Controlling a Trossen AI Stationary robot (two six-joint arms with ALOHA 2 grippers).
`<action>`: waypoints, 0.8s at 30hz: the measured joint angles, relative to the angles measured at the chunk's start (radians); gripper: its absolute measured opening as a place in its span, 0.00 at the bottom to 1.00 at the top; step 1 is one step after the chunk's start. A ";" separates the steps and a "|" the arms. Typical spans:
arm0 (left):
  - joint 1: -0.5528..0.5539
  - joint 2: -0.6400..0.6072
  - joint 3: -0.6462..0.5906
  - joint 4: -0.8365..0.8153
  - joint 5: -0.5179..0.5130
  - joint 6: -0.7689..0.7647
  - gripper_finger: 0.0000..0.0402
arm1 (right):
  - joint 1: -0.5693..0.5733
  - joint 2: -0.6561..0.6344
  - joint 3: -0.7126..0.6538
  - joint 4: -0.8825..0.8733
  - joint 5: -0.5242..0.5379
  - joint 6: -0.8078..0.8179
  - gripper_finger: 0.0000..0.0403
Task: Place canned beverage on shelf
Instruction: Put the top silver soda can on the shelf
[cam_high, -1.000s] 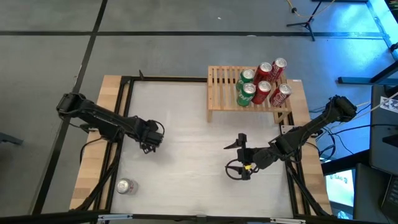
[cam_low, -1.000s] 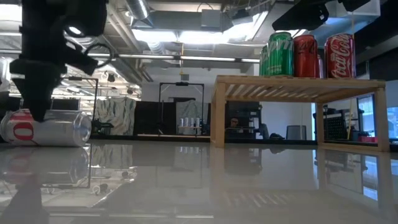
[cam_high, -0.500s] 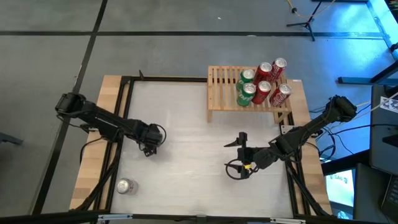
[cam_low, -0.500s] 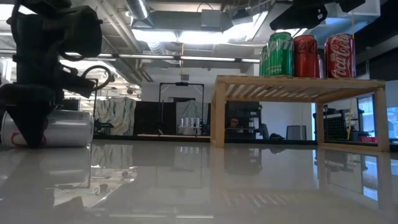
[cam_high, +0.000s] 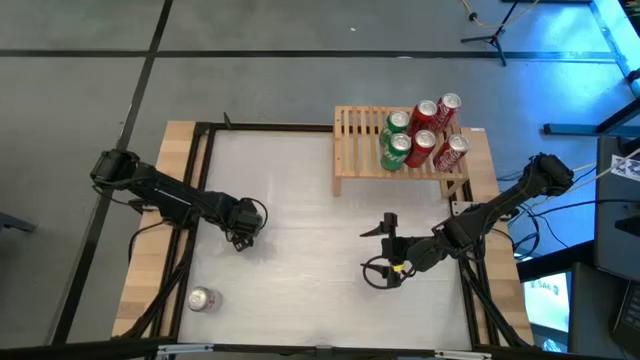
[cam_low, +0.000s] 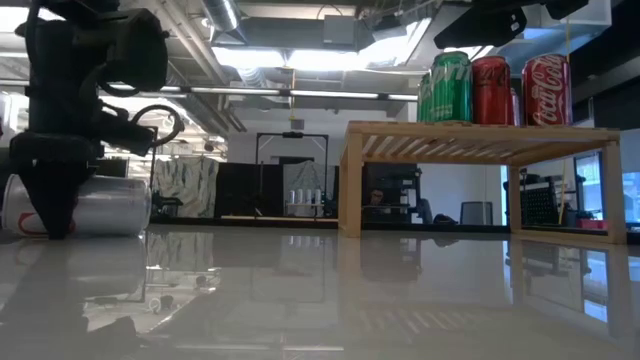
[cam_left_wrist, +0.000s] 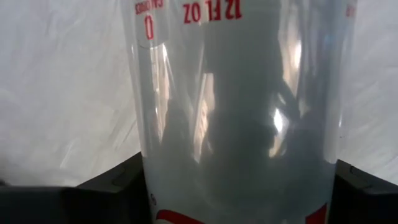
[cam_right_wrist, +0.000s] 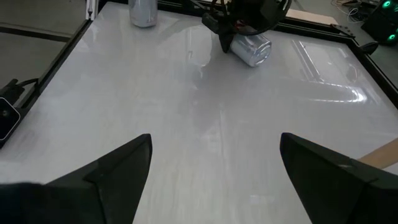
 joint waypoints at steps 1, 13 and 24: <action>-0.003 0.002 0.016 -0.018 -0.001 -0.006 0.69 | 0.000 0.000 0.000 0.000 0.000 0.000 0.87; -0.122 -0.001 0.292 0.049 -0.031 0.018 0.69 | 0.000 0.029 0.000 0.035 0.045 0.000 0.87; -0.210 0.131 0.326 0.527 -0.084 0.215 0.69 | -0.092 0.203 0.000 0.369 -0.031 -0.154 0.87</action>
